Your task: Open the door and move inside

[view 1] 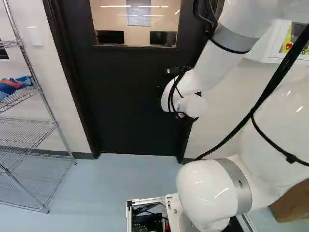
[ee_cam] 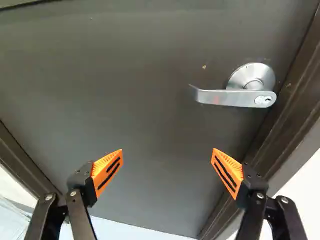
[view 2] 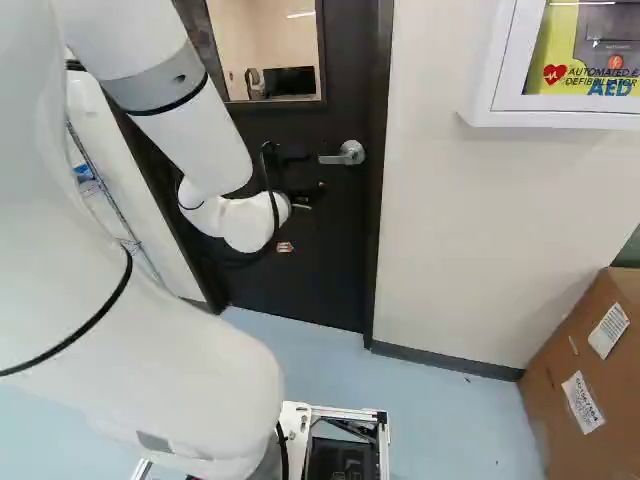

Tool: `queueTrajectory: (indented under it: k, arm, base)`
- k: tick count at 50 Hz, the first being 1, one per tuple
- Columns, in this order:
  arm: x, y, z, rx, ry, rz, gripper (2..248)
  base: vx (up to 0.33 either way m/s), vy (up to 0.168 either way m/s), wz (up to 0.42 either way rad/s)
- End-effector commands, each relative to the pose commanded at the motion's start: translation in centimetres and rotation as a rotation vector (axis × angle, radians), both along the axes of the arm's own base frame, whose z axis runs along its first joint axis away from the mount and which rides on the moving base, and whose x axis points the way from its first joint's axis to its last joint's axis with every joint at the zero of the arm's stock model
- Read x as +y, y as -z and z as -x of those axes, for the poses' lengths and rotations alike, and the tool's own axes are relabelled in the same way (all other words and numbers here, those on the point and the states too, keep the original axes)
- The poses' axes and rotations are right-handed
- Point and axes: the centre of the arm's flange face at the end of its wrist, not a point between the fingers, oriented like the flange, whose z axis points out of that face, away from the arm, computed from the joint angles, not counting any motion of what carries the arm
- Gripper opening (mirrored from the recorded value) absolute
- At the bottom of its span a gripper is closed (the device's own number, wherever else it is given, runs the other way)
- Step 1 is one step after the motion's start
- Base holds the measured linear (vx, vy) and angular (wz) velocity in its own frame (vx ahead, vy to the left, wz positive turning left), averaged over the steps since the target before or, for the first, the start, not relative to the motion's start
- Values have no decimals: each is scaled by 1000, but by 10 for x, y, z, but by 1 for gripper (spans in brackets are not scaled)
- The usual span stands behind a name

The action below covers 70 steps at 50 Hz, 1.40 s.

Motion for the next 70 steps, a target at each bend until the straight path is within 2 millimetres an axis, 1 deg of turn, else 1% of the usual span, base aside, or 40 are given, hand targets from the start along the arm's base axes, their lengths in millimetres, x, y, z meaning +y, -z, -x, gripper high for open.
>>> queueTrajectory:
  k: [36, 70]
  arm:
    - [0, -38, -29, -85, 0, 0, 247]
    - [0, -72, -49, -148, 0, 0, 247]
  base:
    - [0, 0, 0]
    - [0, 0, 0]
